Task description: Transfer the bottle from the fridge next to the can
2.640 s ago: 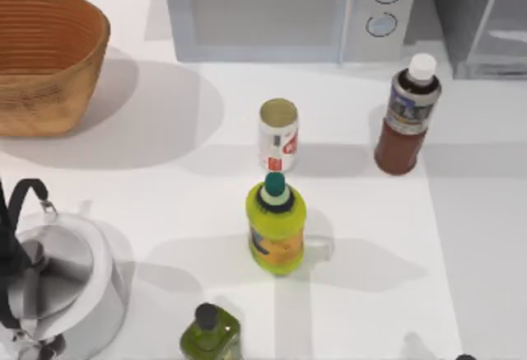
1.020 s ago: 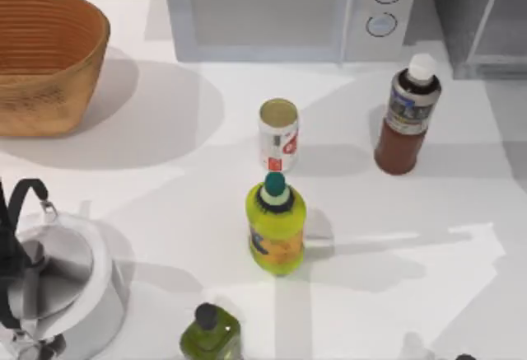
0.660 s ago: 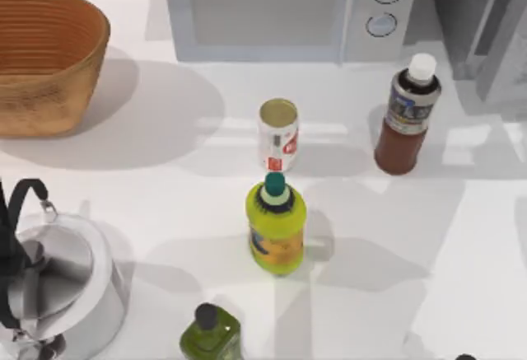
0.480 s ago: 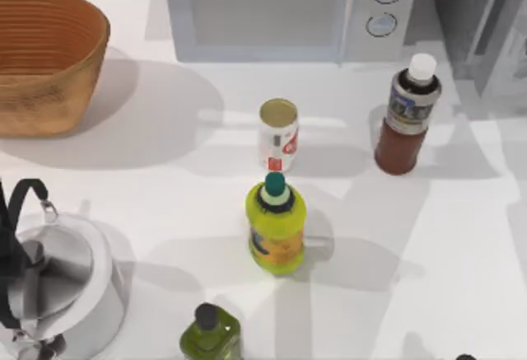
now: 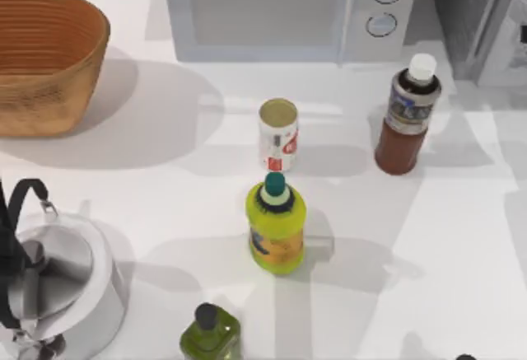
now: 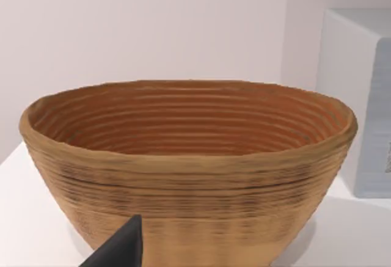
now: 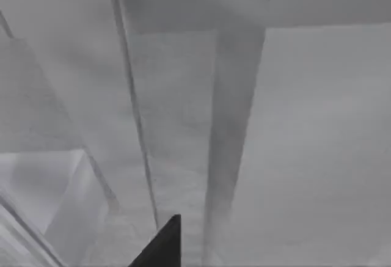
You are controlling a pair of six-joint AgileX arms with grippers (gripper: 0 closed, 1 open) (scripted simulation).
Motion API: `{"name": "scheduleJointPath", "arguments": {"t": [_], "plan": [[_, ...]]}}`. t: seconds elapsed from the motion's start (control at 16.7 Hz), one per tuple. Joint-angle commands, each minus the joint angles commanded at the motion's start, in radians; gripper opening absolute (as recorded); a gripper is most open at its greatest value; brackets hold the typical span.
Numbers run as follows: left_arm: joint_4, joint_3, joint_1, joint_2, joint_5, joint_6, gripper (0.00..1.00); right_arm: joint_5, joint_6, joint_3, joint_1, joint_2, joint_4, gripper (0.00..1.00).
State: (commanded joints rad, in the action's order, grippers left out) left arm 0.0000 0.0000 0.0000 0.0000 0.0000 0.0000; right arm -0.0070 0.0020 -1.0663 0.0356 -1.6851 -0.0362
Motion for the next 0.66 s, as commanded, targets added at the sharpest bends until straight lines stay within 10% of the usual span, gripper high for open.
{"name": "scheduleJointPath", "arguments": {"t": [0.66], "plan": [[0.0,0.0,0.0,0.0,0.0,0.0,1.0,0.008,-0.001,-0.38,-0.001,-0.299,0.08,1.0]]}}
